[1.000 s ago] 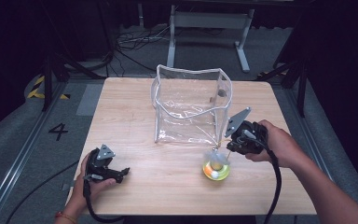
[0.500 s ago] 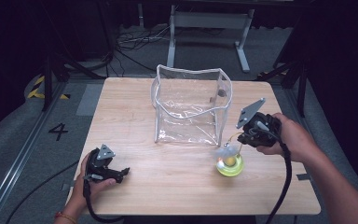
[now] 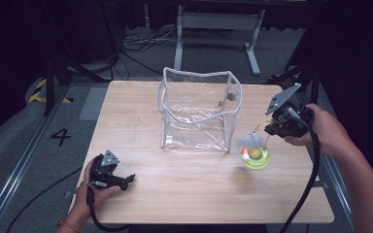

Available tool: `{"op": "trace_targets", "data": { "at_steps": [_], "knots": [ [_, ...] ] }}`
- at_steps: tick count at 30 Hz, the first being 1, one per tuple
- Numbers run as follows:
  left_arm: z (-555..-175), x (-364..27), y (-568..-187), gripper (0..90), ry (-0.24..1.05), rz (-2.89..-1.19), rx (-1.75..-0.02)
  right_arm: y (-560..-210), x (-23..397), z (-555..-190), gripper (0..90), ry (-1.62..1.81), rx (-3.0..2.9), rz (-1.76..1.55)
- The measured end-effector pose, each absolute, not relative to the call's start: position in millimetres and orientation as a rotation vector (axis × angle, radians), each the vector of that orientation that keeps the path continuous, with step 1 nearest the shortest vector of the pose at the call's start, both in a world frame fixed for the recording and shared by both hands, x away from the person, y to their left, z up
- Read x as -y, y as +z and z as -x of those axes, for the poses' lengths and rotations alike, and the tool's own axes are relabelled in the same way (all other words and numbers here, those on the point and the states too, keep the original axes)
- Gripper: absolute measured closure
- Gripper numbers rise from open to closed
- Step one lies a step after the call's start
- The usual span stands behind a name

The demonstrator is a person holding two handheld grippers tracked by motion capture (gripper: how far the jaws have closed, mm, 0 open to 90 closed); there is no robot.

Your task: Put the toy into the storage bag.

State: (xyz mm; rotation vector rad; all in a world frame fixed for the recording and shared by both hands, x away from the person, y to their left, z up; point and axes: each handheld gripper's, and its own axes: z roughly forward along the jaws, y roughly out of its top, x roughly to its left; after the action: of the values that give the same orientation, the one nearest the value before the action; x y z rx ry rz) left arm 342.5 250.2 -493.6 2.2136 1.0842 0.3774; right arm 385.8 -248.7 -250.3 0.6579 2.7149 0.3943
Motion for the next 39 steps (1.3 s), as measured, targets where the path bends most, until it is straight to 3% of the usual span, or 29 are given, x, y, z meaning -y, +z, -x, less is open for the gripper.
{"op": "trace_targets", "data": {
  "at_steps": [25, 39],
  "knots": [
    [-342.5, -250.2, -493.7, 0.8, 0.377, -2.213, -1.085, -202.8, 261.8, -417.1, 88.3, 0.393, -2.639, -0.76],
    [-342.4, -250.1, -493.7, 0.8, 0.377, -2.211, -1.087, -153.9, 251.8, -425.2, 88.2, 0.42, -2.547, -0.743]
  ]
}}
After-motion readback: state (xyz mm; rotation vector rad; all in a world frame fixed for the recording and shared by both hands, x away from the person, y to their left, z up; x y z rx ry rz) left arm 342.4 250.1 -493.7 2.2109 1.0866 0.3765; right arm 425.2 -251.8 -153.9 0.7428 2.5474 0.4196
